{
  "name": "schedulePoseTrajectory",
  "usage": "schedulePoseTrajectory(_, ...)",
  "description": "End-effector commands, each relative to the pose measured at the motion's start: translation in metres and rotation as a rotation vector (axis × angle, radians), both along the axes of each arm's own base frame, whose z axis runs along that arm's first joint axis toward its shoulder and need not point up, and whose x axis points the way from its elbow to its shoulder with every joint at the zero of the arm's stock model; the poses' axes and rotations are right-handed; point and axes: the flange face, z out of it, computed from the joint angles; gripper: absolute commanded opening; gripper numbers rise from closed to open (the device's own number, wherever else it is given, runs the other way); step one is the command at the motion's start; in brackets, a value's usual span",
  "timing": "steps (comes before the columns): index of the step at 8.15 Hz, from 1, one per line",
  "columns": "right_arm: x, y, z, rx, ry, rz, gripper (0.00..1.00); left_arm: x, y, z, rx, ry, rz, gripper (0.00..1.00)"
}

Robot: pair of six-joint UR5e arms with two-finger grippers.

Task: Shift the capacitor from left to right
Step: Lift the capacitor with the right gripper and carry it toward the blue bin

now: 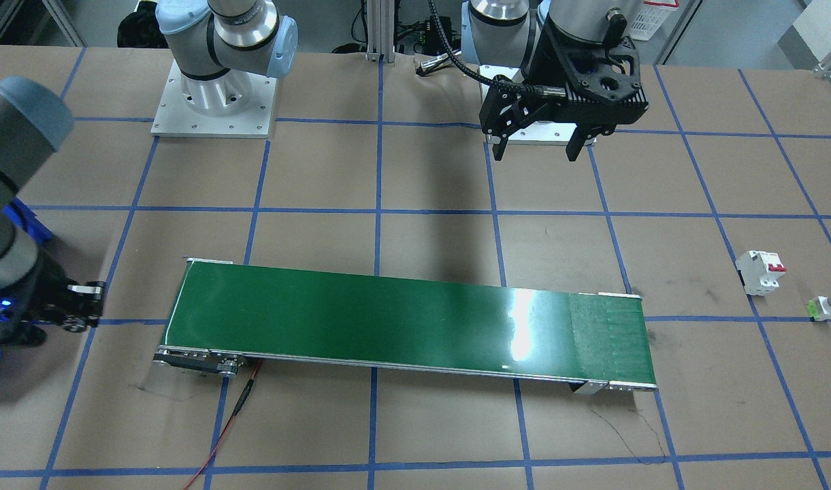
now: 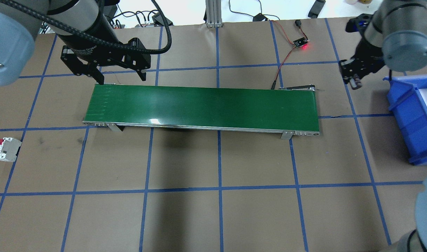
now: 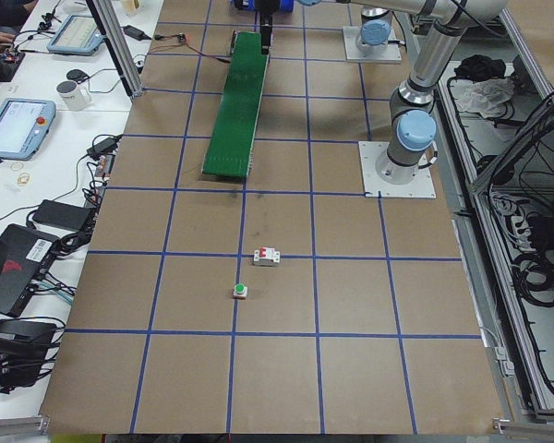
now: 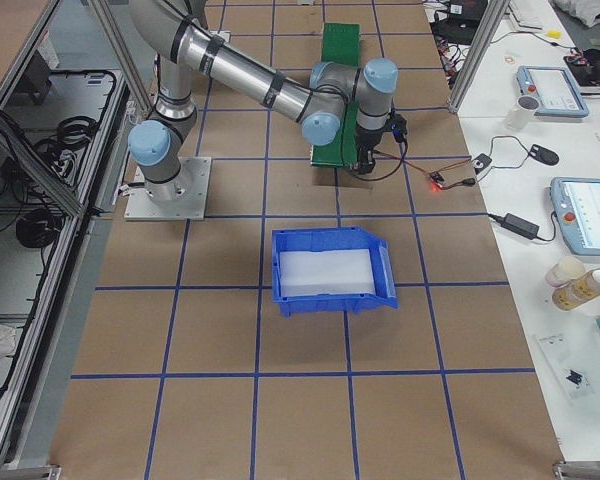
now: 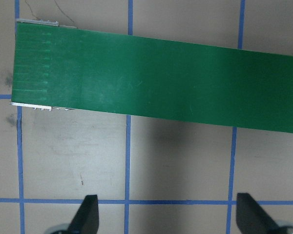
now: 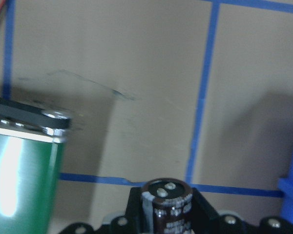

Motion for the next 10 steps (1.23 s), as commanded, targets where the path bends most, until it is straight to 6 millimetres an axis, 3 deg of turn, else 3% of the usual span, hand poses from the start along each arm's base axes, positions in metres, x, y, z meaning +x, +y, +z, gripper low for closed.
schedulePoseTrajectory(1,-0.133,0.021,0.006,-0.007,0.034,0.196,0.11,0.0,0.0,0.0,0.0,-0.001,0.0,1.0)
schedulePoseTrajectory(3,-0.213,0.042,0.016,-0.045,0.086,0.3,0.11,0.0,0.0,-0.001,0.003,-0.002,-0.001,1.0)
schedulePoseTrajectory(4,-0.23,0.048,0.007,-0.035,0.074,0.344,0.11,0.001,0.0,-0.001,0.001,-0.002,0.0,1.0)
schedulePoseTrajectory(6,-0.259,0.041,-0.048,-0.002,0.068,0.336,0.1,0.0,0.0,-0.001,0.003,-0.002,-0.001,1.0)
schedulePoseTrajectory(7,-0.269,0.048,-0.06,0.011,0.053,0.319,0.11,0.0,0.0,-0.001,0.001,-0.002,-0.001,1.0)
schedulePoseTrajectory(8,-0.271,0.05,-0.061,0.016,0.052,0.314,0.26,0.0,0.0,-0.001,0.001,-0.001,0.0,1.0)
schedulePoseTrajectory(9,-0.27,0.049,-0.056,0.001,0.048,0.311,0.96,0.0,0.0,-0.001,0.001,-0.002,-0.001,1.0)
schedulePoseTrajectory(10,-0.267,0.052,-0.044,-0.01,0.055,0.3,1.0,0.0,0.0,-0.001,0.003,-0.002,0.0,1.0)
